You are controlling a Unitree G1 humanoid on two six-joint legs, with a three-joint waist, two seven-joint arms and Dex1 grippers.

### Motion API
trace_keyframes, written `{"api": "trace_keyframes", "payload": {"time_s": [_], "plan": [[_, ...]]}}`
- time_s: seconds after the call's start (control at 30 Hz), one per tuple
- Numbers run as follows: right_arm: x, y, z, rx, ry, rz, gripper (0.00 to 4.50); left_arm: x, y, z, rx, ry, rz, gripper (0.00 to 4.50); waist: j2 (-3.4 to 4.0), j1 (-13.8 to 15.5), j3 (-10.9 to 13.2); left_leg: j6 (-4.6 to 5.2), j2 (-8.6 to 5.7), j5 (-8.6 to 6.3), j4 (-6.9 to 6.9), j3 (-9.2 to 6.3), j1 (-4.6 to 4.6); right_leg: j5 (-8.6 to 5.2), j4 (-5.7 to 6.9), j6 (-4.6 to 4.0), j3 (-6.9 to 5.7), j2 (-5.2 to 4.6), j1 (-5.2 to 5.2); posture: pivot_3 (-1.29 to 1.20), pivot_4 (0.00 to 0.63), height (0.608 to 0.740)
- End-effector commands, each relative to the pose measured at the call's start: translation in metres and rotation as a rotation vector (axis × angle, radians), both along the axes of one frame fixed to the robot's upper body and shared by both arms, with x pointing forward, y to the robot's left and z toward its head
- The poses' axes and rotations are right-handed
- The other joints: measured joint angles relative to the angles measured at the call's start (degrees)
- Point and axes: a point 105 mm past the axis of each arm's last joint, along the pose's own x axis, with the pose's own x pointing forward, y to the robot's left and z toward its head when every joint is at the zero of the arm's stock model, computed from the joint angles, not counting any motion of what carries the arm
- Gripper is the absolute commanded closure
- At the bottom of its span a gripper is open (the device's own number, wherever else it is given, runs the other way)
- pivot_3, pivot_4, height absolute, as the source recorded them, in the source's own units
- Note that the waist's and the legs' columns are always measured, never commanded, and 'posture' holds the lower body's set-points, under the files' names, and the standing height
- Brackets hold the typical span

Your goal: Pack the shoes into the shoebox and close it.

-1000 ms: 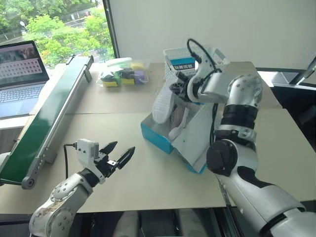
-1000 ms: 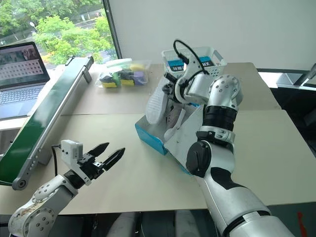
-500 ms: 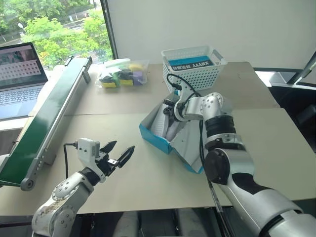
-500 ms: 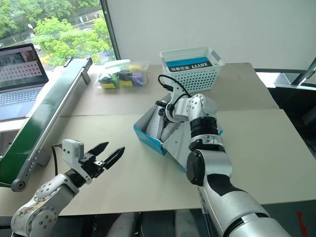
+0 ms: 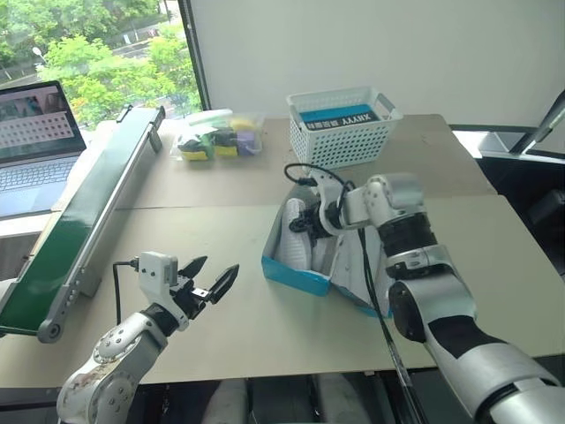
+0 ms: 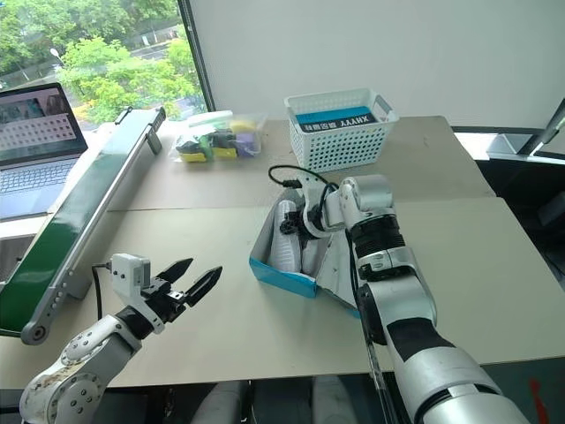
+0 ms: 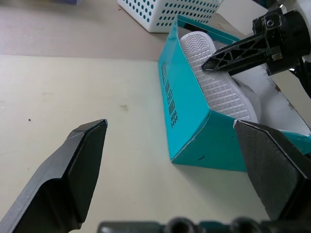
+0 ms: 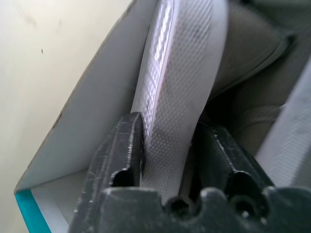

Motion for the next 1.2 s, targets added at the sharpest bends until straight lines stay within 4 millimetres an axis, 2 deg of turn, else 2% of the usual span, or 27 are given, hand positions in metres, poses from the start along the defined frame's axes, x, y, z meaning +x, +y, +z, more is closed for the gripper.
{"api": "trace_keyframes", "payload": {"time_s": [0.03,0.13,0.23,0.37,0.43,0.53,0.77,0.87,0.93,0.97,1.0,1.07,1.17,1.2], "plan": [[-0.023,0.006,-0.020,-0.032,0.096,0.083,0.99,-0.001,-0.003,0.011,0.011,-0.048,-0.011,0.03,0.00,0.02,0.00,0.00,0.00,0.00,-0.01,0.00,-0.01,0.01,0.00,-0.02,0.00,0.00,0.00,0.00,0.150,0.729],[-0.023,0.007,-0.015,-0.047,0.035,0.113,0.07,-0.001,-0.003,0.010,0.013,-0.046,-0.014,0.03,-0.01,0.13,0.00,-0.01,-0.02,-0.01,-0.01,0.00,-0.02,0.01,-0.01,-0.01,0.00,-0.03,0.01,0.00,0.150,0.729],[-0.008,0.005,0.008,-0.022,-0.074,0.080,0.07,0.000,-0.004,0.010,0.014,-0.045,-0.020,0.03,0.00,0.16,0.00,-0.01,-0.02,-0.01,0.00,0.00,-0.01,-0.02,-0.01,0.04,0.00,-0.03,0.01,0.00,0.150,0.729],[0.009,-0.002,0.056,0.013,-0.253,0.057,0.07,0.001,-0.005,0.010,0.015,-0.042,-0.030,0.03,0.03,0.18,0.04,-0.01,-0.02,-0.01,0.01,0.00,-0.07,-0.07,-0.01,0.12,0.00,-0.02,-0.05,0.00,0.150,0.729],[0.016,-0.009,0.073,-0.011,-0.343,0.043,0.07,0.002,-0.005,0.009,0.014,-0.040,-0.037,0.03,0.11,0.27,0.10,-0.01,-0.03,-0.01,0.05,0.00,-0.24,0.01,-0.01,0.02,0.00,-0.03,-0.19,0.00,0.150,0.729],[0.018,-0.020,0.085,-0.039,-0.396,0.036,0.07,0.004,-0.006,0.008,0.014,-0.036,-0.047,0.03,0.12,0.47,0.11,-0.01,-0.05,-0.01,0.06,0.00,-0.38,0.02,-0.01,0.03,0.00,-0.05,-0.33,0.00,0.150,0.729],[0.019,-0.043,0.094,-0.092,-0.471,-0.010,0.07,0.008,-0.007,0.008,0.015,-0.033,-0.071,0.03,0.11,0.75,0.12,-0.01,-0.05,-0.01,0.06,0.00,-0.40,0.02,-0.01,0.03,0.00,-0.05,-0.34,0.00,0.150,0.729],[0.014,-0.051,0.104,-0.077,-0.509,-0.009,0.07,0.008,-0.006,0.008,0.018,-0.031,-0.072,0.03,0.13,0.92,0.15,-0.01,-0.05,-0.01,0.06,0.00,-0.42,0.02,-0.02,0.03,0.00,-0.05,-0.34,0.00,0.150,0.729],[0.003,-0.052,0.115,0.006,-0.509,0.038,0.07,0.008,-0.005,0.008,0.018,-0.030,-0.070,0.03,0.12,1.03,0.19,-0.01,-0.05,-0.01,0.06,0.00,-0.48,0.02,-0.02,0.03,0.00,-0.06,-0.38,0.00,0.150,0.729],[-0.004,-0.052,0.122,0.052,-0.516,0.077,0.59,0.008,-0.004,0.007,0.017,-0.029,-0.070,0.03,0.12,1.05,0.19,-0.01,-0.06,-0.01,0.08,0.00,-0.53,0.02,-0.02,0.04,0.00,-0.06,-0.42,0.00,0.150,0.729],[-0.013,-0.050,0.130,0.109,-0.520,0.125,0.71,0.008,-0.004,0.007,0.017,-0.026,-0.071,0.03,0.12,1.08,0.20,-0.01,-0.06,-0.01,0.08,0.00,-0.57,0.02,-0.02,0.04,0.00,-0.06,-0.45,0.00,0.150,0.729],[-0.033,-0.049,0.136,0.173,-0.509,0.229,1.45,0.008,-0.004,0.005,0.017,-0.019,-0.078,0.03,0.13,1.13,0.21,-0.01,-0.06,-0.01,0.09,-0.01,-0.62,0.02,-0.02,0.05,-0.01,-0.07,-0.48,0.00,0.150,0.729],[-0.075,-0.049,0.127,0.209,-0.434,0.465,2.56,0.009,-0.008,0.003,0.009,-0.013,-0.095,0.03,0.12,1.36,0.22,-0.01,-0.06,-0.01,0.12,-0.01,-0.65,0.01,-0.04,0.08,-0.02,-0.06,-0.47,0.00,0.150,0.729],[-0.088,-0.050,0.123,0.213,-0.415,0.533,2.78,0.009,-0.009,0.003,0.008,-0.013,-0.099,0.03,0.12,1.47,0.22,-0.01,-0.06,-0.01,0.12,-0.02,-0.65,0.00,-0.06,0.10,-0.04,-0.07,-0.45,0.00,0.150,0.729]]}}
